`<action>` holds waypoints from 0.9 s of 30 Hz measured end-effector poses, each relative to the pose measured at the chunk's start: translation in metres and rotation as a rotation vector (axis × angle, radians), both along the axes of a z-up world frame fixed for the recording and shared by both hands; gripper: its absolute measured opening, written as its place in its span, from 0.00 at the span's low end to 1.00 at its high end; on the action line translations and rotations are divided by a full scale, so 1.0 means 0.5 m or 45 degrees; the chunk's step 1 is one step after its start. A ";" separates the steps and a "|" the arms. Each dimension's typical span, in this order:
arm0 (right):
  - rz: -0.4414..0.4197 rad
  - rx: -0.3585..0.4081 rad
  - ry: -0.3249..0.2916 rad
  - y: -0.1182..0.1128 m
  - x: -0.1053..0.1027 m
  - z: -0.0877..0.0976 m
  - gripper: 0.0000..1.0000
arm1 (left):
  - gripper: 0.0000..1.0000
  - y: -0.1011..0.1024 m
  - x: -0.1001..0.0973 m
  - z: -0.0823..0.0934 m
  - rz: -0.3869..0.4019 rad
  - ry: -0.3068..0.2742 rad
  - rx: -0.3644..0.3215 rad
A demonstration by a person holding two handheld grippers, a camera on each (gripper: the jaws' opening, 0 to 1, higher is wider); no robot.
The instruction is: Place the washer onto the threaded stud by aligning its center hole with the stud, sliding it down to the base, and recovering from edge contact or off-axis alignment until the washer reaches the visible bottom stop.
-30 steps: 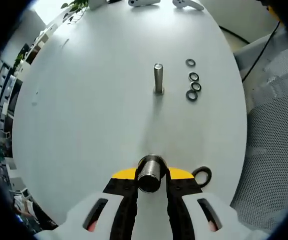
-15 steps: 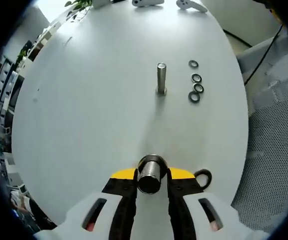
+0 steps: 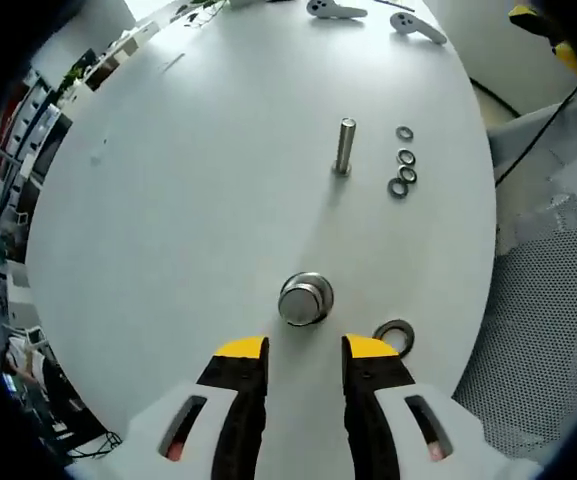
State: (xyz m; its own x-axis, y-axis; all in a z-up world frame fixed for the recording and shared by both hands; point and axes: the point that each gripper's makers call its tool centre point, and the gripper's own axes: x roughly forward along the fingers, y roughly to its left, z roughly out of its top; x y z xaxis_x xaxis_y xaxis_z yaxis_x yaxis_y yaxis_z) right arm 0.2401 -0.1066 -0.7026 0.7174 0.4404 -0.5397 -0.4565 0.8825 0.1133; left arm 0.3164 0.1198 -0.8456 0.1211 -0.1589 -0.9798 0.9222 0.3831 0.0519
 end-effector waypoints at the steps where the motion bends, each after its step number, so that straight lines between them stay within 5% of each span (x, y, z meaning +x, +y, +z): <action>1: 0.006 -0.004 -0.003 0.001 0.000 0.000 0.32 | 0.27 0.001 -0.004 0.000 0.007 0.002 0.000; 23: 0.033 -0.015 0.018 0.007 -0.004 -0.007 0.32 | 0.29 -0.021 -0.100 -0.038 0.042 0.100 -0.033; 27: 0.027 -0.011 0.020 0.006 -0.004 -0.007 0.32 | 0.29 -0.025 -0.114 -0.053 -0.028 0.103 -0.004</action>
